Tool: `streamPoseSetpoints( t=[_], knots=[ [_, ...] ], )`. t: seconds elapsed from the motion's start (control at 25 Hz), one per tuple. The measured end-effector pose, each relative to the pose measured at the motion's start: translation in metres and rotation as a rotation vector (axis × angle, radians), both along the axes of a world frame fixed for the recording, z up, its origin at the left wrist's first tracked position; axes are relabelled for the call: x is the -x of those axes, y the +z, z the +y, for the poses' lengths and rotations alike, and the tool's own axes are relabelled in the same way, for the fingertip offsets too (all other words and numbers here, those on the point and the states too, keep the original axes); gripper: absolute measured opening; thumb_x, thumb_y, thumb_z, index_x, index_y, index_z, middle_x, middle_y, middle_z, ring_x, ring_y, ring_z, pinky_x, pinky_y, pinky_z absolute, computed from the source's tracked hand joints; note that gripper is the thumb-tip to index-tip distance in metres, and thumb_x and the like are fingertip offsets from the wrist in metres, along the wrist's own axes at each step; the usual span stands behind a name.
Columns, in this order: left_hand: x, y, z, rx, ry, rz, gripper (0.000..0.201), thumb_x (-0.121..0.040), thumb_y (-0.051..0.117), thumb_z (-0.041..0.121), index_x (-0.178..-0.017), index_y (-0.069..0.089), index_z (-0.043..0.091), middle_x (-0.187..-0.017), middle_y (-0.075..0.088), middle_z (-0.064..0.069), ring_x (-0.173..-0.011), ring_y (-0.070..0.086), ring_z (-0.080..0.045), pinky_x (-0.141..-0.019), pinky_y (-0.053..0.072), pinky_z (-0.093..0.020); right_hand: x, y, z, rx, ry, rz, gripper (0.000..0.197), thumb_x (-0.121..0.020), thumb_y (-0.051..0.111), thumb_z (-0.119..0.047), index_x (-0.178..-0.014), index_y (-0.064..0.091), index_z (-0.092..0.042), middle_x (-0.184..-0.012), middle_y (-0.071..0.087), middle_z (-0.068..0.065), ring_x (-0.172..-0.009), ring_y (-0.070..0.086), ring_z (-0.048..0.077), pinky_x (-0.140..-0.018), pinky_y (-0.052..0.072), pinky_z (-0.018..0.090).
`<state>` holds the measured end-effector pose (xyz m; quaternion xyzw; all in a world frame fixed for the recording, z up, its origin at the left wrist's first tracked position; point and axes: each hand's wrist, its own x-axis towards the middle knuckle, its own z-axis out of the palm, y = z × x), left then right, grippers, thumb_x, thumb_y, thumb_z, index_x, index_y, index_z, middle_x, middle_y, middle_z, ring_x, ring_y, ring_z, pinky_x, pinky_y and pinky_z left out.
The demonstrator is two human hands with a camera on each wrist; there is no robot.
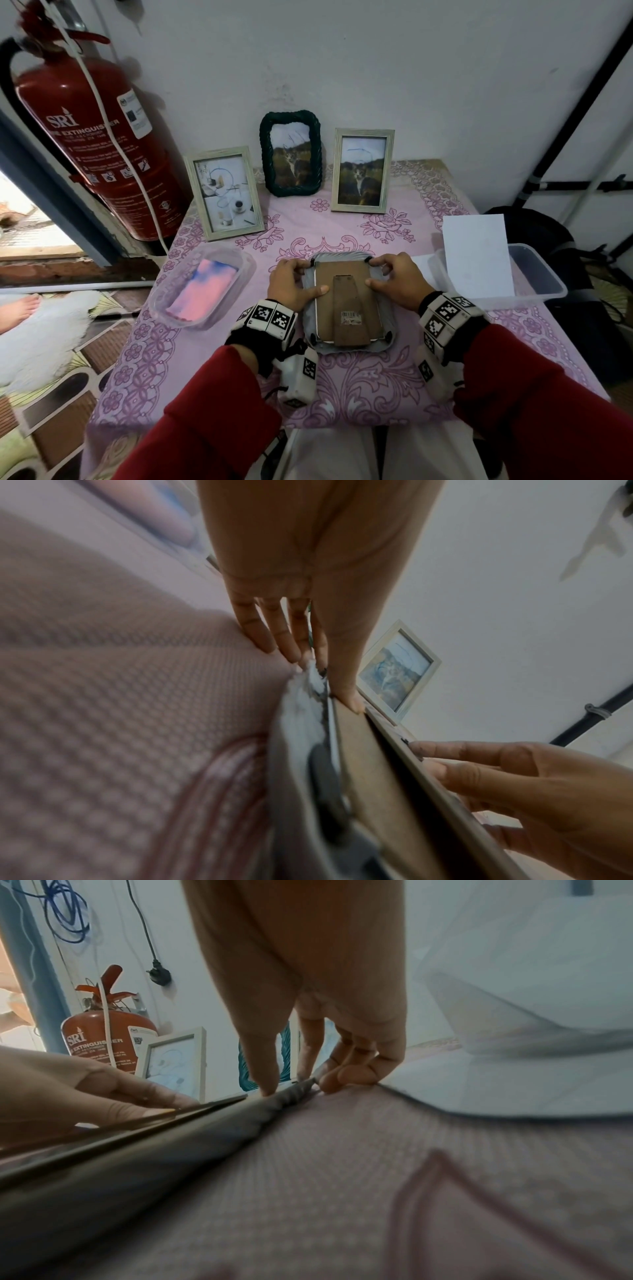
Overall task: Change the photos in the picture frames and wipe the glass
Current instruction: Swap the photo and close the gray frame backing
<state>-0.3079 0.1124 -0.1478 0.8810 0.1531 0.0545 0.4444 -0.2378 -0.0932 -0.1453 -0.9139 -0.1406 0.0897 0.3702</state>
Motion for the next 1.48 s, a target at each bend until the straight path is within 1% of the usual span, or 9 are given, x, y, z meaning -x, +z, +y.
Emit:
streamPoseSetpoints(
  t=[0.12,0.56,0.76,1.0,1.08,1.16,1.28,1.36,1.48],
  knots=[
    [0.002,0.001,0.000,-0.006,-0.010,-0.001,0.055,-0.068,0.082,0.018,-0.118,0.060,0.006,-0.121,0.053,-0.015,-0.105,0.055,-0.027,-0.089,0.044,-0.027,-0.001,-0.001,-0.001,0.000,0.005,-0.003,0.045,-0.078,0.073,-0.016,-0.120,0.059,-0.007,-0.103,0.042,0.006,-0.086,0.046,0.013,-0.060,0.031,0.001],
    [0.003,0.002,-0.001,-0.068,-0.047,0.041,0.056,-0.072,0.079,0.023,-0.122,0.057,0.012,-0.123,0.046,-0.012,-0.111,0.051,-0.027,-0.099,0.042,-0.036,-0.001,0.001,-0.002,-0.017,0.021,-0.016,0.044,-0.078,0.073,-0.016,-0.119,0.060,-0.007,-0.102,0.044,0.007,-0.085,0.047,0.013,-0.060,0.032,0.003],
    [0.002,0.003,0.000,-0.076,-0.076,0.053,0.066,-0.073,0.078,0.023,-0.131,0.048,0.012,-0.124,0.045,-0.014,-0.110,0.052,-0.028,-0.100,0.042,-0.039,0.001,0.001,-0.001,0.004,0.027,-0.039,0.050,-0.079,0.072,-0.017,-0.124,0.052,-0.011,-0.102,0.040,0.005,-0.085,0.044,0.014,-0.078,0.037,0.022],
    [0.002,0.003,0.001,-0.063,-0.083,0.061,0.064,-0.073,0.078,0.022,-0.130,0.050,0.013,-0.126,0.043,-0.013,-0.110,0.053,-0.027,-0.101,0.043,-0.036,-0.002,0.007,-0.001,0.091,0.104,0.011,0.054,-0.083,0.068,-0.020,-0.133,0.049,-0.021,-0.107,0.039,0.011,-0.102,0.053,0.028,-0.102,0.042,0.031],
    [0.002,0.002,0.001,-0.060,-0.085,0.060,0.064,-0.074,0.077,0.022,-0.130,0.050,0.013,-0.126,0.043,-0.014,-0.110,0.053,-0.027,-0.101,0.043,-0.037,-0.004,0.010,0.000,0.114,0.126,0.015,0.052,-0.082,0.068,-0.021,-0.132,0.052,-0.020,-0.109,0.043,0.011,-0.097,0.052,0.024,-0.099,0.042,0.030],
    [0.002,0.002,0.001,-0.064,-0.085,0.063,0.064,-0.074,0.078,0.023,-0.131,0.050,0.013,-0.126,0.043,-0.014,-0.110,0.054,-0.027,-0.101,0.043,-0.036,-0.006,0.012,-0.001,0.098,0.154,-0.003,0.050,-0.081,0.069,-0.017,-0.128,0.055,-0.016,-0.122,0.053,0.015,-0.101,0.054,0.021,-0.094,0.042,0.026],
    [0.002,0.001,0.002,-0.066,-0.088,0.071,0.064,-0.073,0.078,0.024,-0.131,0.050,0.014,-0.126,0.043,-0.015,-0.111,0.054,-0.027,-0.101,0.043,-0.035,-0.006,0.015,-0.002,0.079,0.191,-0.031,0.048,-0.080,0.070,-0.013,-0.127,0.056,-0.011,-0.126,0.058,0.012,-0.098,0.052,0.014,-0.080,0.036,0.017],
    [0.002,0.002,0.002,-0.063,-0.088,0.077,0.063,-0.075,0.076,0.025,-0.131,0.049,0.014,-0.127,0.043,-0.016,-0.112,0.054,-0.028,-0.102,0.043,-0.034,-0.004,0.015,-0.002,0.078,0.183,-0.043,0.050,-0.081,0.070,-0.014,-0.129,0.054,-0.011,-0.122,0.060,0.012,-0.093,0.050,0.014,-0.074,0.033,0.016],
    [0.004,0.005,0.000,-0.019,-0.108,0.086,0.059,-0.081,0.070,0.027,-0.133,0.047,0.010,-0.130,0.046,-0.018,-0.115,0.054,-0.028,-0.104,0.042,-0.039,0.002,0.016,-0.003,0.043,0.134,-0.036,0.049,-0.086,0.064,-0.018,-0.132,0.048,-0.010,-0.093,0.056,0.003,-0.087,0.046,0.013,-0.072,0.030,0.018]
  ],
)
